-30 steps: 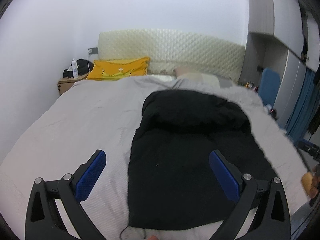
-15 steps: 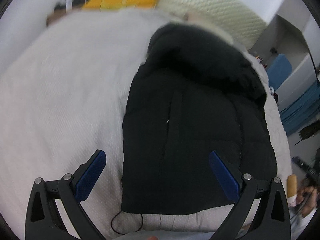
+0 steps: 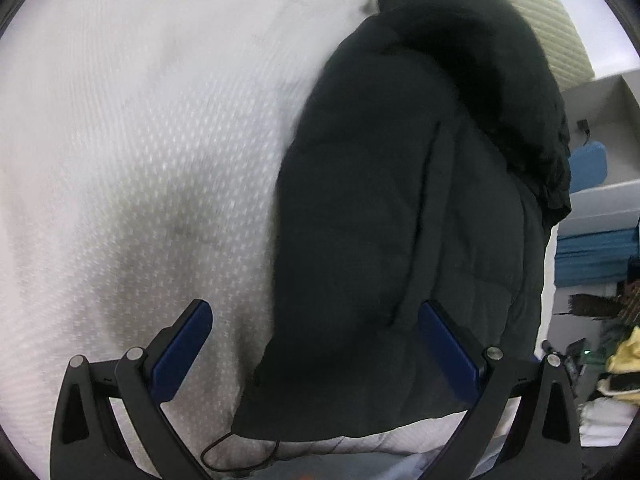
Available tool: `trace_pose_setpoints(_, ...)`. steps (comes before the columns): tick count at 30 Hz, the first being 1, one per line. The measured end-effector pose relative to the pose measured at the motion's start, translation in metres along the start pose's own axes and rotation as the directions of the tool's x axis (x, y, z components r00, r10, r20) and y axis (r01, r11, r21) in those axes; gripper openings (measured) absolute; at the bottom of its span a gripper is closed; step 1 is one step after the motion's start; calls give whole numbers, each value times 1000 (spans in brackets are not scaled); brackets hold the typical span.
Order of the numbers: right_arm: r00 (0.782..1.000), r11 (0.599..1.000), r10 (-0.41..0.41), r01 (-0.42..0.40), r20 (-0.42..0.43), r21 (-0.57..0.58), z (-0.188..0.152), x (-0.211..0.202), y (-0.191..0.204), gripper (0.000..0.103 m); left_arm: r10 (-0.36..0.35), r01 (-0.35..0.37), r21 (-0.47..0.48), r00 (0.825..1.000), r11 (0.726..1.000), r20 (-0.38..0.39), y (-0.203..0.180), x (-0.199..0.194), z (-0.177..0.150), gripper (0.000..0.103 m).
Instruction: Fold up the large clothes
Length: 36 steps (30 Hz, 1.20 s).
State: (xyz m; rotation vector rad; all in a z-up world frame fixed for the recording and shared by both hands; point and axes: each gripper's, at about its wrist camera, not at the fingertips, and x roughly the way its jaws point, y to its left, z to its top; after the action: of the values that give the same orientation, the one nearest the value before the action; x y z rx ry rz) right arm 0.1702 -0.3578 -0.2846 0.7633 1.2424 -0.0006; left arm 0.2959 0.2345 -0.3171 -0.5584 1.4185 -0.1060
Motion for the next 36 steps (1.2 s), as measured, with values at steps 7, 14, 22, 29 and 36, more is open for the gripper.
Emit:
trace_pose_setpoints(7, 999, 999, 11, -9, -50, 47, 8, 21, -14, 84, -79, 80, 2, 995, 997, -64, 1, 32, 12, 102)
trace_pose_setpoints(14, 998, 997, 38, -35, -42, 71, 11, 26, -14, 90, -162, 168, 57, 982, 984, -102, -20, 47, 22, 95)
trace_pose_setpoints(22, 972, 973, 229, -230, -55, -13, 6, 18, 13, 92, -329, 346, 119, 934, 931, -138, -43, 33, 18, 90)
trace_pose_setpoints(29, 986, 983, 158, -162, -58, -85, 4, 19, 25, 92, -228, 245, 54, 949, 968, -215, -17, 55, 17, 90)
trace_pose_setpoints(36, 994, 995, 65, -71, -88, -66, 5, 36, 15, 92, -205, 218, 19, 944, 976, -260, -8, 72, 18, 91)
